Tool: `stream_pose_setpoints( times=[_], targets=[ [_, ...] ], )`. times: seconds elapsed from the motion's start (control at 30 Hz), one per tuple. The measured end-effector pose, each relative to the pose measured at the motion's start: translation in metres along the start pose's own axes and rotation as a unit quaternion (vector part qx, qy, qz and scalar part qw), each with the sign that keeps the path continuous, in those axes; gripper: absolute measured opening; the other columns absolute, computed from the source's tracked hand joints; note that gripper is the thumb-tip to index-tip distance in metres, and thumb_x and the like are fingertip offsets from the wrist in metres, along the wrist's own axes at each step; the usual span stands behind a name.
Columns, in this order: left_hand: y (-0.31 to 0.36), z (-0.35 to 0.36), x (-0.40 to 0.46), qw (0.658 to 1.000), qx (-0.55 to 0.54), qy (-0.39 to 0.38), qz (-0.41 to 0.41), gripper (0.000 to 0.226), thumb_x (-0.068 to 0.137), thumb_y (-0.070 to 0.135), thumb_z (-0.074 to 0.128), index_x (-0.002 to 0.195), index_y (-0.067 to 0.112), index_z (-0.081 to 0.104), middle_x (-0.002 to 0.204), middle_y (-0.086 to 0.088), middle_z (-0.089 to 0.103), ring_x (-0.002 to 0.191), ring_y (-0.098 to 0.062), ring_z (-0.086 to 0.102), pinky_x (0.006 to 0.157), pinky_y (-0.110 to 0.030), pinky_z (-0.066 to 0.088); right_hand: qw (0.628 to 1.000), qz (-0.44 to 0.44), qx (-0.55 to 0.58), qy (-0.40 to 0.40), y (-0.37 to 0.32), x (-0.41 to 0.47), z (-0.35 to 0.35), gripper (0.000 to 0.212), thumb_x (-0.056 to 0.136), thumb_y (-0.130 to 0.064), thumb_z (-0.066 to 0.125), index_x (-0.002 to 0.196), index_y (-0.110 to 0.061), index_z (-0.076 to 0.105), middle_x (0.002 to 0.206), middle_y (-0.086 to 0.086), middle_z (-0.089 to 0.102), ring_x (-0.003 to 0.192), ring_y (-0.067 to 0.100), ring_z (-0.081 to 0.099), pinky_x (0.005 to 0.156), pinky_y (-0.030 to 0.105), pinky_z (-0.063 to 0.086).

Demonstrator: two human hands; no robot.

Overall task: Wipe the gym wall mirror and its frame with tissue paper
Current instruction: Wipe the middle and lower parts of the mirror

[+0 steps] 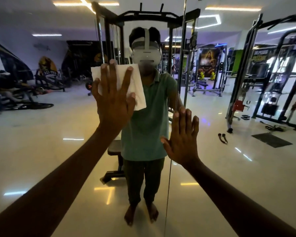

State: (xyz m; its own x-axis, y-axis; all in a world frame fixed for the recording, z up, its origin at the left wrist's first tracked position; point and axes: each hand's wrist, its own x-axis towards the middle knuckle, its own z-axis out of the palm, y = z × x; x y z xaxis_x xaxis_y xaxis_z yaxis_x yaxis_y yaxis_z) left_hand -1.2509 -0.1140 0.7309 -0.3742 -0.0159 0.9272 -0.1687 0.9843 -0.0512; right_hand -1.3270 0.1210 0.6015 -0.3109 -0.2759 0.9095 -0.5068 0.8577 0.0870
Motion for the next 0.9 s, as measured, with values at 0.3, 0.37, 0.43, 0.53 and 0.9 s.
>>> stream_pose_setpoints(
  times=[0.3,0.37,0.43,0.53,0.9],
  targets=[
    [0.095,0.003,0.013,0.997,-0.04,-0.045,0.055,0.075,0.102,0.069,0.025,0.166,0.033,0.006,0.171,-0.021,0.004,0.157,-0.045,0.002,0.123,-0.065,0.002,1.0,0.002,-0.013,0.005,-0.003,0.0,-0.002,0.095,0.097,-0.061,0.044,0.158,0.009,0.026,0.169,0.031,0.013,0.159,0.048,0.007,0.127,0.064,0.005],
    [0.068,0.003,0.014,0.99,-0.023,-0.039,0.132,0.075,0.103,0.068,0.03,0.165,0.034,0.003,0.172,-0.02,0.005,0.158,-0.042,0.003,0.124,-0.063,0.001,0.999,-0.004,-0.031,0.004,0.0,-0.001,-0.003,0.098,0.094,-0.06,0.054,0.158,0.008,0.026,0.169,0.03,0.013,0.159,0.046,0.007,0.128,0.062,0.005],
    [0.018,-0.001,0.011,0.994,-0.013,-0.016,0.103,0.077,0.102,0.068,0.033,0.165,0.032,0.009,0.172,-0.02,0.006,0.158,-0.041,0.004,0.125,-0.061,0.003,0.999,0.002,-0.042,0.005,0.001,-0.001,-0.002,0.101,0.09,-0.059,0.062,0.159,0.006,0.027,0.169,0.029,0.015,0.159,0.045,0.008,0.128,0.061,0.004],
    [-0.071,-0.009,-0.007,0.999,0.027,0.008,-0.037,0.079,0.102,0.07,0.027,0.166,0.026,0.01,0.171,-0.021,0.003,0.158,-0.042,0.003,0.125,-0.061,0.008,0.999,0.018,-0.03,0.009,-0.004,-0.001,0.0,0.095,0.094,-0.06,0.05,0.158,0.007,0.029,0.169,0.029,0.016,0.159,0.047,0.011,0.127,0.063,0.004],
    [0.091,-0.002,0.019,0.996,-0.03,-0.043,0.075,0.077,0.1,0.073,0.022,0.165,0.034,0.009,0.172,-0.019,0.003,0.157,-0.044,0.001,0.124,-0.064,-0.001,1.0,0.008,-0.019,0.011,-0.005,-0.001,-0.001,0.097,0.093,-0.06,0.047,0.158,0.008,0.027,0.17,0.03,0.013,0.159,0.048,0.009,0.127,0.065,0.007]
  ],
)
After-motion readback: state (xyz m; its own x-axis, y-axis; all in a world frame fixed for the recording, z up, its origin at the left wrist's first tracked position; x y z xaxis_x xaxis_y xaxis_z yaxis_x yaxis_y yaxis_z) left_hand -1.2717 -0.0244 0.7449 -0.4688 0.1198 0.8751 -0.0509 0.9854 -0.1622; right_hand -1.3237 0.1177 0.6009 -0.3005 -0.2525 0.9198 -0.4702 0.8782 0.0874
